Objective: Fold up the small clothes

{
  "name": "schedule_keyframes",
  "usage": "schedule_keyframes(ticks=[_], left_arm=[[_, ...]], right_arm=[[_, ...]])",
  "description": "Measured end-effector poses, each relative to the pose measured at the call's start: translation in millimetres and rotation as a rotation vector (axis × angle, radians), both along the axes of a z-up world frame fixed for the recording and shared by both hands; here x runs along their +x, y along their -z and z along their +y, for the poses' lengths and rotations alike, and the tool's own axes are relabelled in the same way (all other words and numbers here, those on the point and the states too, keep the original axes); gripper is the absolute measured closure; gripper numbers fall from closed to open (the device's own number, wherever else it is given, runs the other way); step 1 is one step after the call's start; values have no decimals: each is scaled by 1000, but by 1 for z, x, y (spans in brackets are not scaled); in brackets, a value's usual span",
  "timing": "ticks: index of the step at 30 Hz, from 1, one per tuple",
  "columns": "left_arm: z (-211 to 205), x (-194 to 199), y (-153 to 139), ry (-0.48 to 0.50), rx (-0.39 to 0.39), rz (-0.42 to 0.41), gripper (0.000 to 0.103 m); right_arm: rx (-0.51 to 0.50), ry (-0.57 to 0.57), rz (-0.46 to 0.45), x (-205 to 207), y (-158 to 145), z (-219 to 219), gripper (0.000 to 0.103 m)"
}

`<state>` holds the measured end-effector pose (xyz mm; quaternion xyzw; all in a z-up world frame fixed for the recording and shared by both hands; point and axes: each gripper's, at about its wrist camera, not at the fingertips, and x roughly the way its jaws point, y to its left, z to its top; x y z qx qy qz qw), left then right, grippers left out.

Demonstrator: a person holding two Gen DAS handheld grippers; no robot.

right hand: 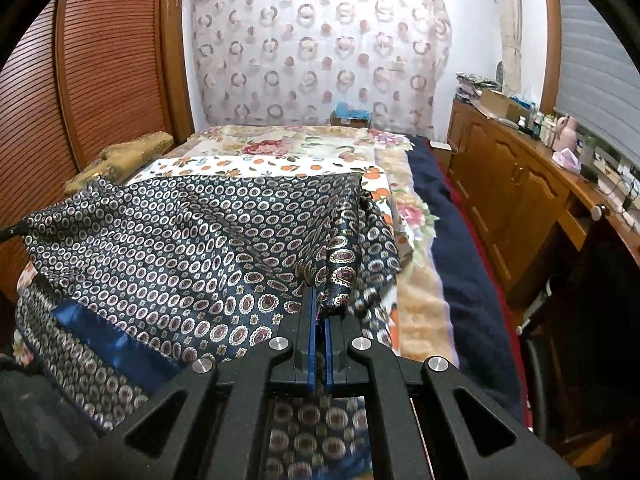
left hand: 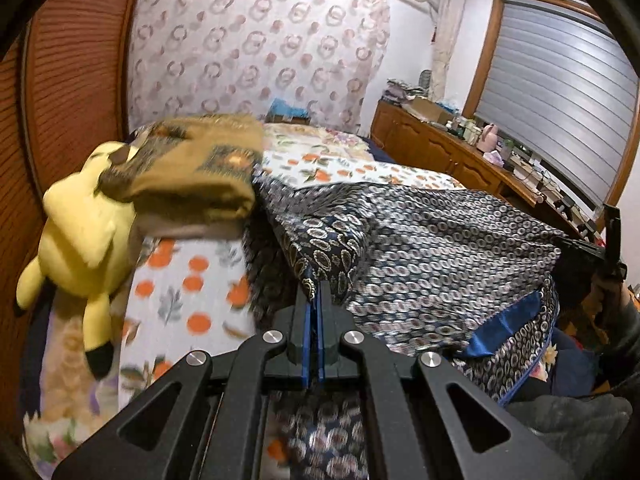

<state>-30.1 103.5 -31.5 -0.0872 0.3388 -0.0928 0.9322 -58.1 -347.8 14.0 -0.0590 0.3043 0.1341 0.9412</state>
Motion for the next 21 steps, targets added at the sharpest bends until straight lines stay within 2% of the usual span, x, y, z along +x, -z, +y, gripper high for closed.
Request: schedule_keyframes(ticks=[6,10,15,17,19,21], left_arm=[[3,-22,14,-23,9,56,100],[3,-30,30,-22,32,111,100],[5,-20,50,-37,56,181,97],[4,-19,49,-41,73,180,85],[3,-19,46,-46,87,167,58],[5,-18,44,-51,85,152,48]], right_arm=[[-17,8,12,-13,-8,-6,100],[-26,19,60,-11,2,-5,100],[-20,34,135,11,25,-4,100],[-25,38,143,19,27,-3,100],[-26,38,135,22,24,-5,94],[-23,34,123,23,17,-6,89]])
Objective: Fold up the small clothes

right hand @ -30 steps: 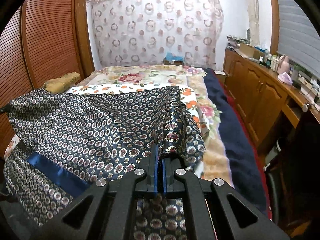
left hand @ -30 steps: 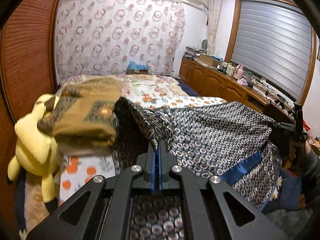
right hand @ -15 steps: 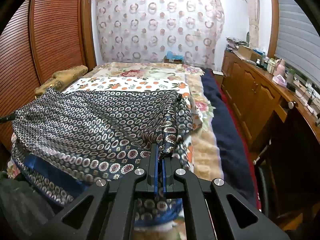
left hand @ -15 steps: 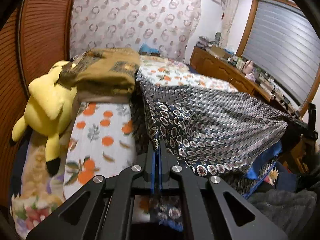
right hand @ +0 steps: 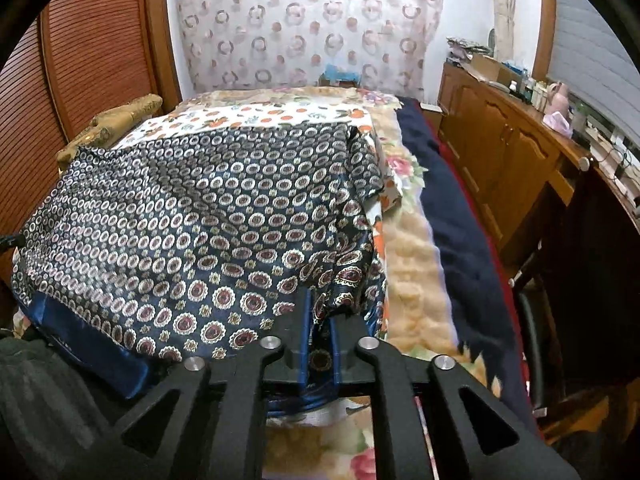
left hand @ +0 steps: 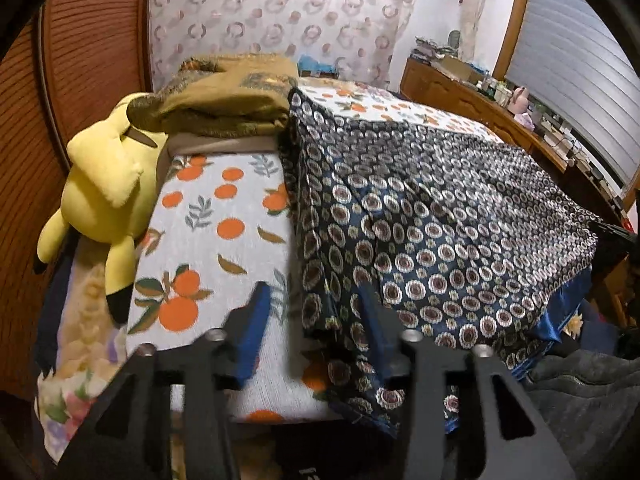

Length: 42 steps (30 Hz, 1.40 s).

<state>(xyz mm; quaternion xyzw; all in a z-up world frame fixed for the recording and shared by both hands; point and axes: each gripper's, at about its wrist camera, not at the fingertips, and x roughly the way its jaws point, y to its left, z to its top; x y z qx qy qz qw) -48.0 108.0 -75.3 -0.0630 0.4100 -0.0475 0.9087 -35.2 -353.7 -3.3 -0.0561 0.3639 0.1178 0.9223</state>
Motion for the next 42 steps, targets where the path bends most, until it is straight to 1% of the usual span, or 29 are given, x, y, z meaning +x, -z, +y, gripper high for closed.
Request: schedule_keyframes(ticks=[1,2,3,4,5,7,9,14,18,23,28,31,37,39,42], left_arm=[[0,0,-1,-4,-4,-3,41],[1,1,-1,-13,-9,-7,38],[1,2,0,-20,-13,-10,36],[2,4,0,-26,-19,-9,35],[2,5,1,-27,-22,-6,35],[2,6,2,-33,-22,-2,34],[1,7,4,-35,-19,1,33],[2,7,4,-46,-15,1,33],[4,7,7,-54,-18,7,32],[4,6,10,-57,-23,12,31],[6,4,9,-62,-14,12,31],[7,3,9,-66,-14,12,31],[8,3,14,-67,-26,21,31],[8,5,14,-68,-28,21,31],[8,14,9,-60,-7,3,31]], right_arm=[[2,-2,-7,-1,-3,-1,82],[5,-3,-18,-2,-7,-1,78],[9,-5,-25,-4,-9,-2,71],[13,-9,-32,-7,-11,-2,67],[14,-13,-38,-7,-14,-2,65],[3,-15,-51,-11,-18,0,58],[-8,-21,-62,-17,-21,4,57],[-13,-28,-87,-27,-31,5,51],[-6,-27,-119,-33,-33,7,41],[13,-64,-126,-25,-31,29,39],[41,-106,-121,-6,-17,63,39],[63,-147,-86,4,-3,84,39],[41,-217,1,28,35,126,39],[31,-226,10,34,44,132,39],[36,-218,15,49,44,128,39]])
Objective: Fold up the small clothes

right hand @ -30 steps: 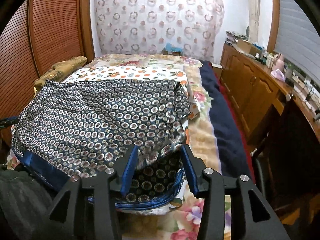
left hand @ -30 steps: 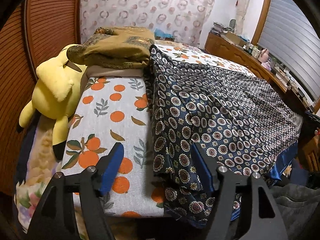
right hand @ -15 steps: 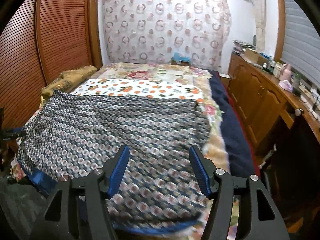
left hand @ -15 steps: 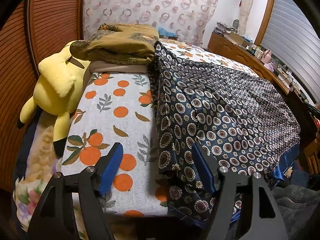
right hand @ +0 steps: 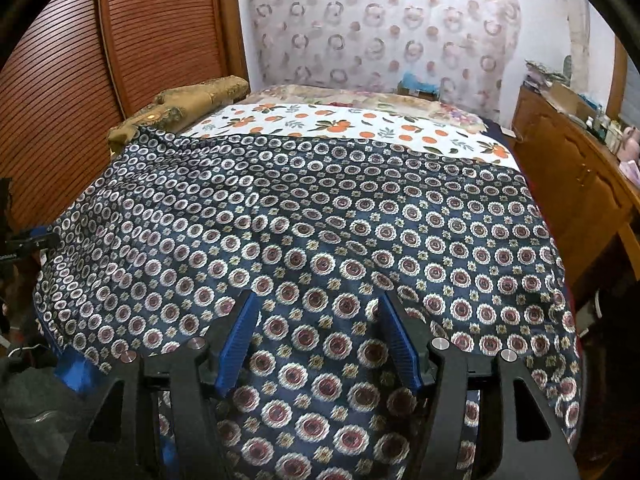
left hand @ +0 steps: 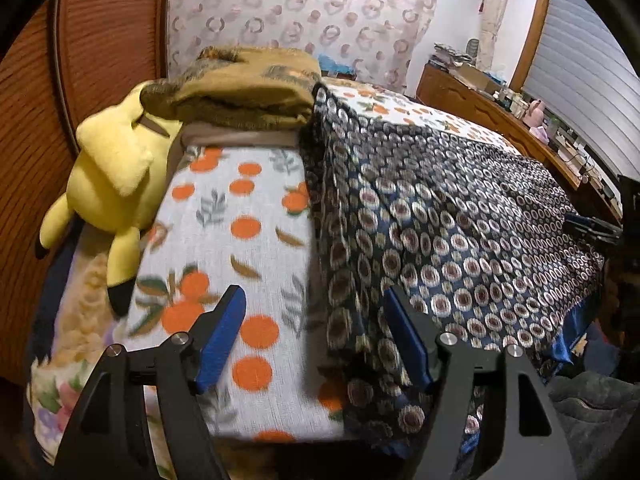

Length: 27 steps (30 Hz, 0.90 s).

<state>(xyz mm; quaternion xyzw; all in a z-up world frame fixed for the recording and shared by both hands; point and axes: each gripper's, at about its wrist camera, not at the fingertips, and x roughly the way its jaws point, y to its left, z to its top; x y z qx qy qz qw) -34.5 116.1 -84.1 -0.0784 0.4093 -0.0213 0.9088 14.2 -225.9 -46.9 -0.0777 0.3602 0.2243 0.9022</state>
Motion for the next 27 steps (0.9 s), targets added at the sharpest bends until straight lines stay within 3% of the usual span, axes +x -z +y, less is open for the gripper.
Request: schedule_keyframes(ticks=[7,15,19,23,26,27], left_arm=[[-1,44,-11,27,4,-22,31],[-12,84,-3,86,-26,19,32],[-15,94,4,107,-51,51,44],[-15,100,6,107,-64,64,47],[-16,100,7,117,-62,61,64],[-16,100,7,129,-69,61,74]], right_arm=[[-61,75,-41,52,-16,-36,38],[-99,189,-4,138,-17,-83,38],[-99,210,71,180,0,-93,38],[-99,220,115,209,12,-93,38],[-73,212,129,221,16,-96,38],[-75,206,124,224,17,-98,38]])
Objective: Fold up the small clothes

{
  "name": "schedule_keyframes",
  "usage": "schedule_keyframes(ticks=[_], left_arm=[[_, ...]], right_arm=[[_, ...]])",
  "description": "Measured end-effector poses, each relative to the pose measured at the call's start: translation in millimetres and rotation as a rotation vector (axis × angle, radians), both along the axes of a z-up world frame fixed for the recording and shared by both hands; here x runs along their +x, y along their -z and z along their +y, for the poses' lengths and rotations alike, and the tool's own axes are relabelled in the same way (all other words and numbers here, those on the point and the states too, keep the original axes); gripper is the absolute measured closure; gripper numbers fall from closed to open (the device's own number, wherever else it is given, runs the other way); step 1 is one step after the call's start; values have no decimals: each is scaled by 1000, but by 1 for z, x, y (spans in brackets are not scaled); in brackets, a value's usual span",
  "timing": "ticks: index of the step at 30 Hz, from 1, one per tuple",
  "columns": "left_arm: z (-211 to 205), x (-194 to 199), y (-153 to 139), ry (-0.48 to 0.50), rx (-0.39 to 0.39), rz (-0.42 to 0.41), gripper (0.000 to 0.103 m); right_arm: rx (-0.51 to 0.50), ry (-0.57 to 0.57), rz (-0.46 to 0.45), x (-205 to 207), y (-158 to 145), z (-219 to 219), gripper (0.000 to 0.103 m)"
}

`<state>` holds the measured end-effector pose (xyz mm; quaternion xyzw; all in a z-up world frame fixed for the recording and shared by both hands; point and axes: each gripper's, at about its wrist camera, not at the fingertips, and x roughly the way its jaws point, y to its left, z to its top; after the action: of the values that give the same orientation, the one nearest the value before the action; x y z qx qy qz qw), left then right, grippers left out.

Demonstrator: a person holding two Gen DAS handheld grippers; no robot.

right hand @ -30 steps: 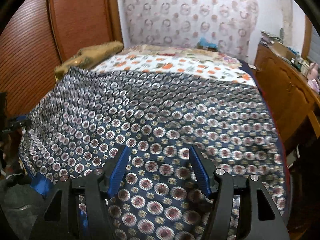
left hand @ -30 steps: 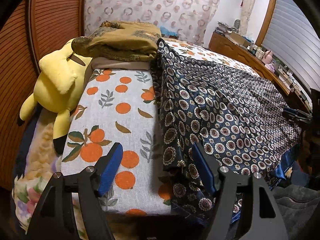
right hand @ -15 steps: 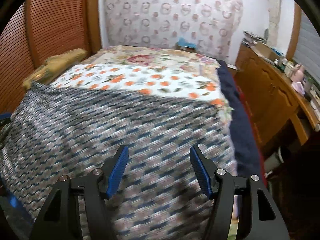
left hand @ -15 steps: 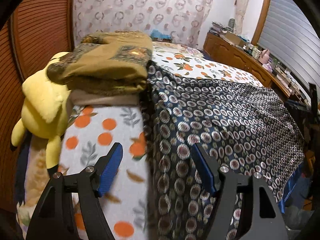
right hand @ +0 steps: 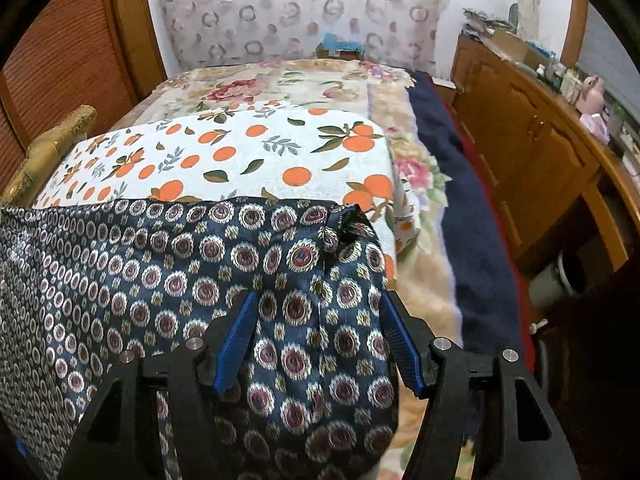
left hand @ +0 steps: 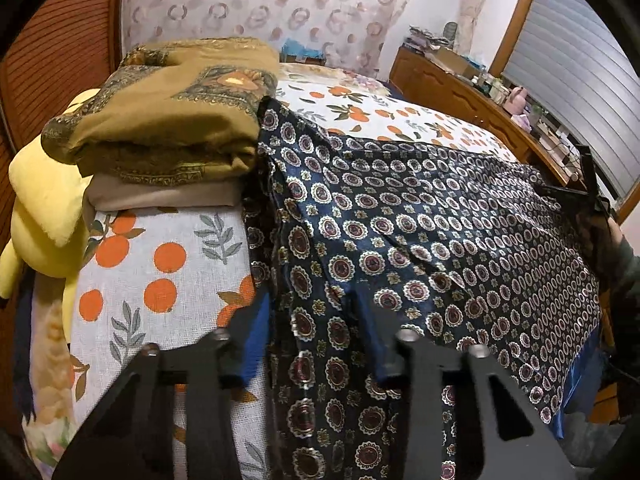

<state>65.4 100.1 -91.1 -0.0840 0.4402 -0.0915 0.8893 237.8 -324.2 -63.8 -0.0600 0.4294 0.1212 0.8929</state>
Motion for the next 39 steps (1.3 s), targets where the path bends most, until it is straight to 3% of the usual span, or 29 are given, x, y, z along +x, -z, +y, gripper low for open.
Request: schedule_keyframes(ticks=[2,4,6,10,15,20,24,28,30,32,34,37,39], left_arm=[[1,2,1,8,-14,6,82],[1,3,1,16,-10,9,92],[-1,4,1,36,-21,12,98],[-6,1,-8,15,5,-55,100],[-6,9,-36,-39,40,-155,100],[-3,41,-55,-53,67,-185,100],[-2,62,-59,-47,61,-150,100],[-4,56,-50,-11,62,-88,100],[-3,49,-41,-16,68,-63,100],[-3,43,-37,-14,74,-45,90],[-1,30,-34,-16,86,-50,74],[3,5,-28,-9,46,-52,64],[4,-9,-23,-12,35,-44,63]], right_arm=[[-10,-29,-17,-2,1,4,51],[-4,-62,-18,-9,1,8,79],[-21,-89,-20,-16,-1,12,92],[-42,-102,-67,-27,-7,20,99],[-24,-71,-166,-35,-30,24,100],[-29,-28,-224,-21,-47,29,100],[-35,10,-228,-8,-58,30,100],[-48,16,-155,8,-48,33,100],[-78,-4,-133,8,-42,38,91],[-94,-7,-121,3,-41,39,76],[-76,-13,-131,-11,-41,35,60],[-36,-11,-155,-43,-43,22,55],[-18,-10,-168,-73,-45,11,54]])
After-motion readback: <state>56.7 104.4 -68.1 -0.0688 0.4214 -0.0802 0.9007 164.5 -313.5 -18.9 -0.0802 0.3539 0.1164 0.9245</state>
